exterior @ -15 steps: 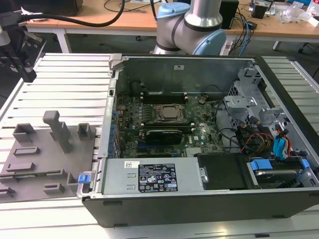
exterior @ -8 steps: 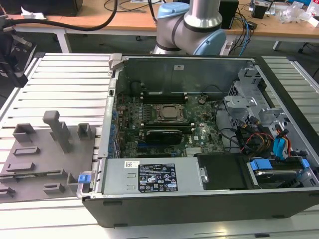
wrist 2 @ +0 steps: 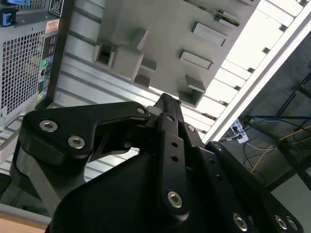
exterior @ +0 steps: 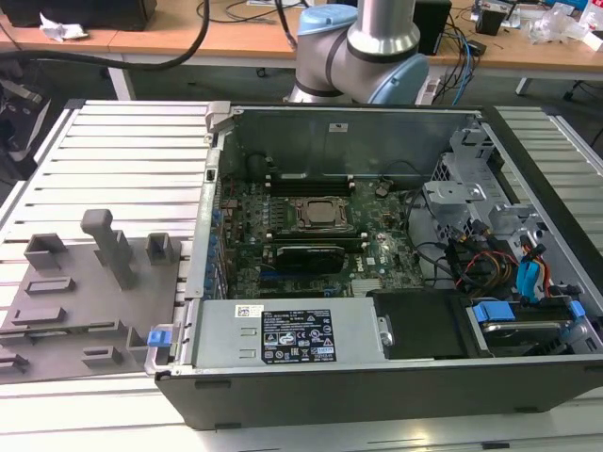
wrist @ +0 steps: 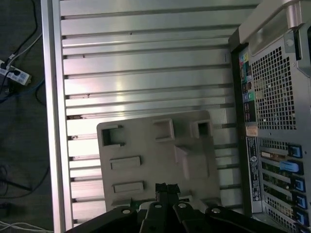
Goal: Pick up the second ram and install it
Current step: 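Reach for the second ram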
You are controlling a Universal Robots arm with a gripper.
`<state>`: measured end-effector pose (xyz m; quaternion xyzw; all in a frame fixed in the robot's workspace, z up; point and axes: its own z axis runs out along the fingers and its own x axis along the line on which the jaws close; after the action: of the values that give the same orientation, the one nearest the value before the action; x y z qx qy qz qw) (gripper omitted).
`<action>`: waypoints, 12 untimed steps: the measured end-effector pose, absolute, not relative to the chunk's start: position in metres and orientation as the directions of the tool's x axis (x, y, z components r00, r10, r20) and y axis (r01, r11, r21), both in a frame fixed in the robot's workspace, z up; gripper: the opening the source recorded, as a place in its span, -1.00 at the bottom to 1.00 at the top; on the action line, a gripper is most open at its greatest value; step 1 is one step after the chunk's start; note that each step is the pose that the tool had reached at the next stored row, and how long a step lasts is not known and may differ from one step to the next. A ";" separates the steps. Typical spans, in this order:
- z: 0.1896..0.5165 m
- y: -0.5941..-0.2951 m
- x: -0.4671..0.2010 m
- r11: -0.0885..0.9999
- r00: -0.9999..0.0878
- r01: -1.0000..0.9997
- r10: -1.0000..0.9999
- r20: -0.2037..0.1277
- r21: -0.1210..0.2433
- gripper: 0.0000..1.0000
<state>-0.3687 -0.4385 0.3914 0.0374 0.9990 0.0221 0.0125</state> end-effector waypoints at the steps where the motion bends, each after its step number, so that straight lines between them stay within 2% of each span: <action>1: 0.391 -0.440 -0.369 0.996 -0.997 0.074 0.075 -0.023 0.045 -0.79; 8: 0.390 -0.449 -0.370 0.996 -0.997 0.074 0.075 -0.023 0.045 -0.79; 12: 0.389 -0.464 -0.371 0.996 -0.997 0.074 0.075 -0.023 0.045 -0.79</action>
<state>-0.3715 -0.4637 0.3894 0.0374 0.9990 0.0221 0.0125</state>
